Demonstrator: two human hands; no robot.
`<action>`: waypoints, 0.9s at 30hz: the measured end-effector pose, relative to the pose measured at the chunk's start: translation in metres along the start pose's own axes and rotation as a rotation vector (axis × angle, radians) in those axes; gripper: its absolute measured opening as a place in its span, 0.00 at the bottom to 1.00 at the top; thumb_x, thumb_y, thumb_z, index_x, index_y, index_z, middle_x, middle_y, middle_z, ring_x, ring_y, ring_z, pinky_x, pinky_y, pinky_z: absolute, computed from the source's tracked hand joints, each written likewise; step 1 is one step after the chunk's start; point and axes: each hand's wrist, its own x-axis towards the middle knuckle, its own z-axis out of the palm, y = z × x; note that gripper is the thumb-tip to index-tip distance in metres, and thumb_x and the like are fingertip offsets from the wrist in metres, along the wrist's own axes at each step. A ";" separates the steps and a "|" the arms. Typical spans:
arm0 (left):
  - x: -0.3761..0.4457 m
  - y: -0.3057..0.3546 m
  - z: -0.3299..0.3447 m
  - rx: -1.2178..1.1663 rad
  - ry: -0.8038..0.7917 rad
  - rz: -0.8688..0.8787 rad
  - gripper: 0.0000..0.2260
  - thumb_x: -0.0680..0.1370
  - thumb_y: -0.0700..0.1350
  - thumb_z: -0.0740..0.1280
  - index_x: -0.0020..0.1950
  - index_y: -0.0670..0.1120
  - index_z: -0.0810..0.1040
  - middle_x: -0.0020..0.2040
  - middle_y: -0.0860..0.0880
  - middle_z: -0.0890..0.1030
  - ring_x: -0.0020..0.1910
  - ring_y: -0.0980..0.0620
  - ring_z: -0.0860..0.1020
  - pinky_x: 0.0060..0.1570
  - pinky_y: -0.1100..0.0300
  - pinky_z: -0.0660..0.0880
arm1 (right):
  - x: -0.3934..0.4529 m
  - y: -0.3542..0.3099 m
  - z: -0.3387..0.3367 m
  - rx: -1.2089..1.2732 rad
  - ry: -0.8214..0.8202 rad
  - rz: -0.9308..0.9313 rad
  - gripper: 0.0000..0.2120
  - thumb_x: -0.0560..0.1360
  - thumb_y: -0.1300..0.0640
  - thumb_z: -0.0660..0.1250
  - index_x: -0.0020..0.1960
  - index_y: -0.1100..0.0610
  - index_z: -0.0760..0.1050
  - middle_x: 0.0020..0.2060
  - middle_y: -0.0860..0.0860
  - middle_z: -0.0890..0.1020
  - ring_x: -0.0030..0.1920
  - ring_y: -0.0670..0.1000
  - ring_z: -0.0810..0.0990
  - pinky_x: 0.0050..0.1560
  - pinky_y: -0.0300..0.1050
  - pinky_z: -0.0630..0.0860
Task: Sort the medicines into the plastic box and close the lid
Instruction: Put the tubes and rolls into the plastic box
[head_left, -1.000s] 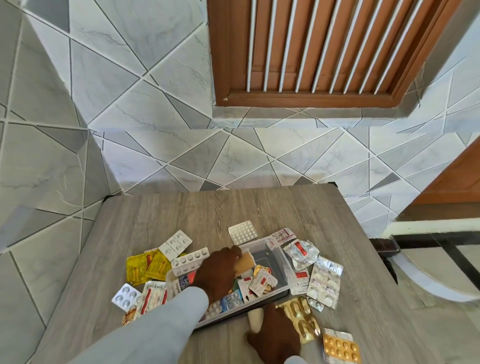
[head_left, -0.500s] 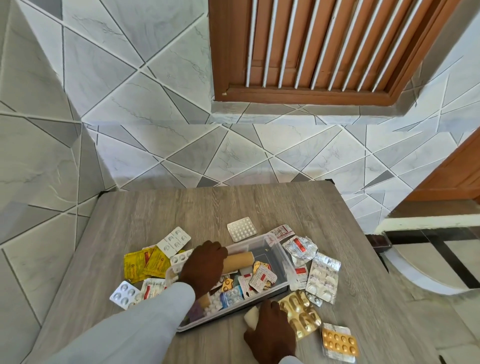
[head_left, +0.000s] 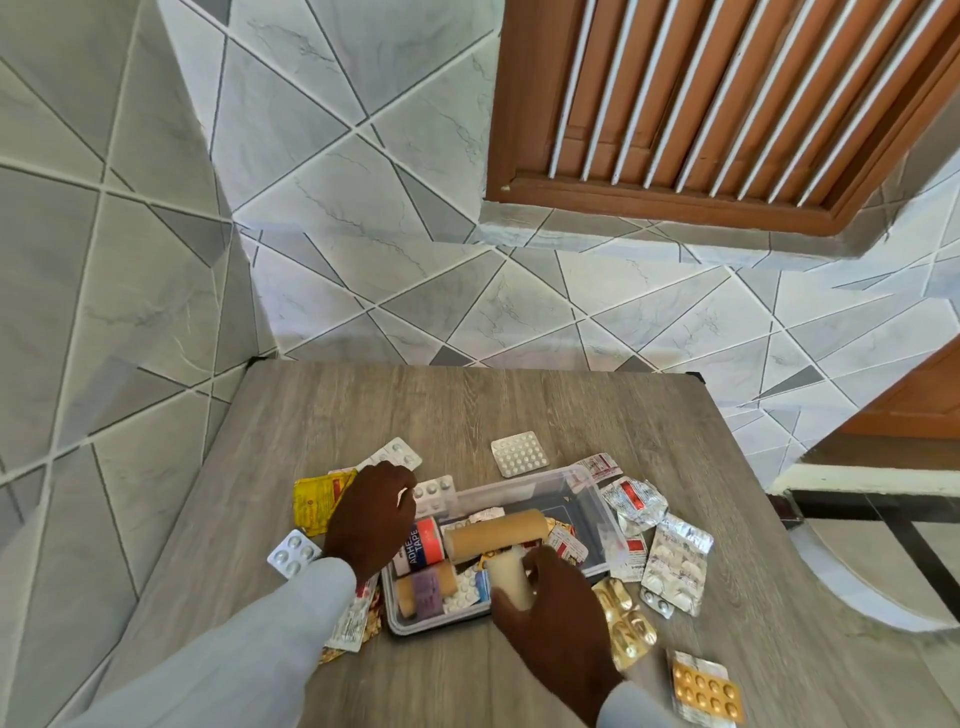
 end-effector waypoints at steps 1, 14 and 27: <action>-0.004 -0.002 -0.002 -0.016 0.000 -0.019 0.11 0.72 0.47 0.57 0.46 0.48 0.78 0.45 0.47 0.80 0.48 0.44 0.77 0.52 0.53 0.70 | 0.008 -0.006 0.000 0.012 0.004 -0.011 0.20 0.66 0.36 0.65 0.52 0.46 0.71 0.45 0.44 0.79 0.46 0.46 0.77 0.45 0.43 0.76; -0.042 -0.036 -0.030 -0.002 0.072 -0.084 0.06 0.72 0.45 0.61 0.44 0.48 0.78 0.42 0.50 0.80 0.43 0.47 0.77 0.45 0.52 0.74 | 0.068 -0.025 0.001 -0.498 -0.206 -0.247 0.20 0.72 0.52 0.66 0.62 0.49 0.69 0.60 0.51 0.75 0.62 0.57 0.71 0.63 0.55 0.69; -0.054 -0.039 -0.033 -0.017 0.064 -0.134 0.07 0.73 0.46 0.61 0.45 0.50 0.77 0.43 0.51 0.79 0.44 0.49 0.76 0.45 0.54 0.73 | 0.065 -0.020 0.033 -0.346 -0.320 -0.192 0.19 0.73 0.50 0.68 0.62 0.52 0.71 0.61 0.53 0.77 0.62 0.56 0.73 0.62 0.50 0.71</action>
